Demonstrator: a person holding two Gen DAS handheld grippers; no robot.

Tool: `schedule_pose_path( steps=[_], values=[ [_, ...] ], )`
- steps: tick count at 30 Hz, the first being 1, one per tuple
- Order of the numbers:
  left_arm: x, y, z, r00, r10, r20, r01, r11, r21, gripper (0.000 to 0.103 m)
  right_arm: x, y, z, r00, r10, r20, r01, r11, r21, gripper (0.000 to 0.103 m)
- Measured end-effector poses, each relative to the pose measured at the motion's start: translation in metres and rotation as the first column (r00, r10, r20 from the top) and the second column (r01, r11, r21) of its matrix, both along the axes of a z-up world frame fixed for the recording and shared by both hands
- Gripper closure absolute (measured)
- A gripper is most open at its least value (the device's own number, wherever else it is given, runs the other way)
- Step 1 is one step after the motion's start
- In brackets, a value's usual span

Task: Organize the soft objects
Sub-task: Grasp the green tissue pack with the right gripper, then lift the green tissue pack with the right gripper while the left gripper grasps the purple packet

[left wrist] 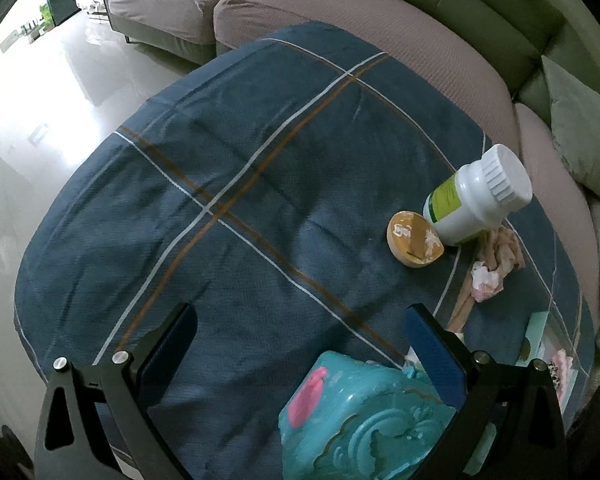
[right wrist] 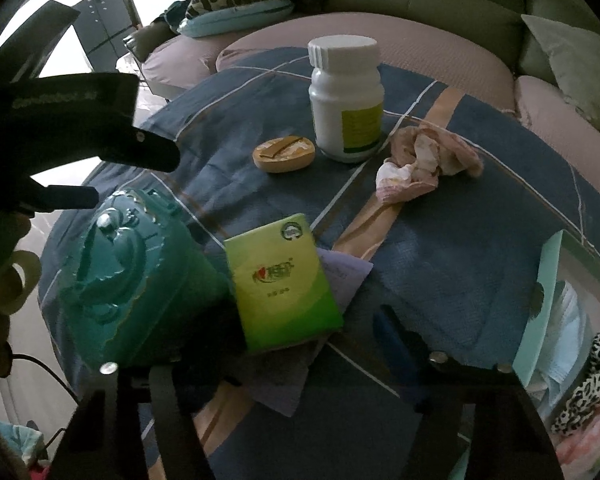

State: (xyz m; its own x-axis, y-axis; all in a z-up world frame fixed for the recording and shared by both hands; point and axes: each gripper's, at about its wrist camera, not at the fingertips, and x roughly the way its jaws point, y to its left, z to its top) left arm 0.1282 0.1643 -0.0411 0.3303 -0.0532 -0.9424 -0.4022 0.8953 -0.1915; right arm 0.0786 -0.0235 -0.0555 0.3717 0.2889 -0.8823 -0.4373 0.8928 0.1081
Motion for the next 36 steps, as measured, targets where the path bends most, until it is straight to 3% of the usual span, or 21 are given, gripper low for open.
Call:
schedule_pose_path(
  steps=[4, 14, 30, 36],
  values=[
    [0.002, 0.001, 0.0, 1.0, 0.004, 0.001, -0.004, 1.0, -0.001, 0.0, 0.0, 0.0, 0.0, 1.0, 0.004, -0.005, -0.004, 1.0, 0.009, 0.049],
    [0.005, -0.004, 0.002, 1.0, -0.022, 0.008, 0.022, 1.0, 0.005, 0.0, 0.004, -0.016, 0.002, 0.998, -0.062, -0.019, 0.062, 0.998, 0.018, 0.049],
    [0.018, -0.051, 0.015, 0.987, -0.158, 0.031, 0.157, 0.987, 0.04, 0.0, 0.004, -0.051, 0.016, 0.986, -0.167, -0.018, 0.167, 0.984, 0.064, 0.05],
    [0.017, -0.063, 0.029, 0.978, -0.192, 0.076, 0.189, 0.981, 0.047, 0.0, 0.003, -0.075, 0.025, 0.971, -0.238, -0.024, 0.239, 0.968, 0.075, 0.05]
  ],
)
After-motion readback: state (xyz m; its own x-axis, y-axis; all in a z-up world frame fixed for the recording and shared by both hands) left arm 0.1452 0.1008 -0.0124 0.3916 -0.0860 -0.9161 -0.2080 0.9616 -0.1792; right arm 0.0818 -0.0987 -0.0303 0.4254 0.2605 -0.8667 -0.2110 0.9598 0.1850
